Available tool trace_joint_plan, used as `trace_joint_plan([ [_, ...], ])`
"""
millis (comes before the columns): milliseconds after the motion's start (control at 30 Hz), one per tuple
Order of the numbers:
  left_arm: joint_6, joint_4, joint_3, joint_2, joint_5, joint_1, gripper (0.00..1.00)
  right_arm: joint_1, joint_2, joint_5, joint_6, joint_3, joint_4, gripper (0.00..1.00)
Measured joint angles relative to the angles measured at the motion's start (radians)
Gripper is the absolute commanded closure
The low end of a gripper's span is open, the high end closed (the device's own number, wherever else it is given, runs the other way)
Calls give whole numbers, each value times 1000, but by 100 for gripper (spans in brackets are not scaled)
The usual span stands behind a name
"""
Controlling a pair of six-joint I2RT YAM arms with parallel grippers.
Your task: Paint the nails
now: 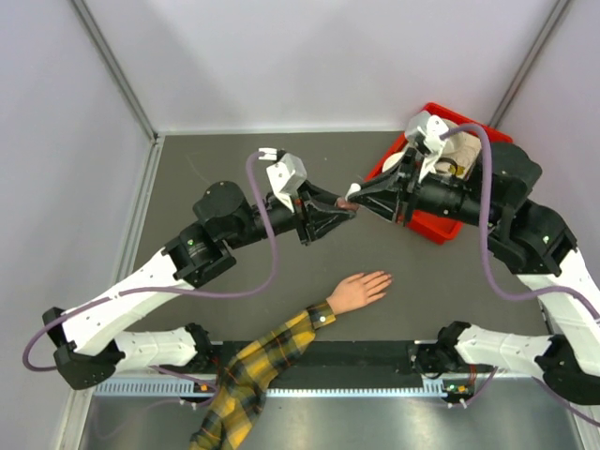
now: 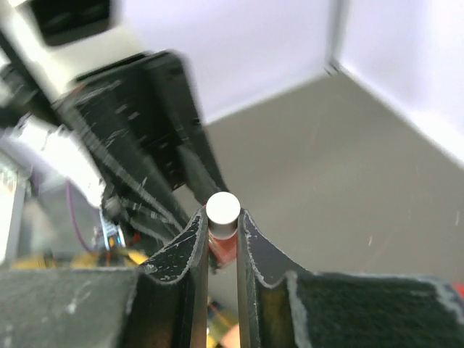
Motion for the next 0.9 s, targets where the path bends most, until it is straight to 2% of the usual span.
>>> trace_joint_plan([
  [100, -20, 4, 0, -23, 66, -4, 100, -24, -3, -177, -131, 1, 32, 100],
  [200, -24, 3, 0, -37, 87, -4, 100, -108, 42, -408, -220, 45, 21, 100],
  [233, -24, -2, 0, -38, 87, -2, 100, -125, 50, -448, -237, 46, 23, 97],
  [267, -24, -10, 0, -38, 87, -2, 100, -138, 56, -482, -253, 45, 20, 70],
  [300, -23, -19, 0, -38, 88, -2, 100, -146, 62, -503, -261, 46, 16, 55],
  [367, -29, -21, 0, -38, 82, -2, 100, -151, 68, -525, -248, 47, 13, 42],
  [400, -35, -12, 0, -38, 67, 3, 100, -148, 71, -529, -229, 47, 12, 41],
  [500, -38, 3, 1, -35, 40, 12, 100, -146, 77, -489, -131, 67, 13, 39],
  [600, -35, 9, 5, -25, 9, 16, 100, -132, 100, -348, -7, 144, -26, 41],
  [900, -5, 3, 9, 13, -110, 16, 100, 0, 265, 181, 333, 544, -311, 62],
])
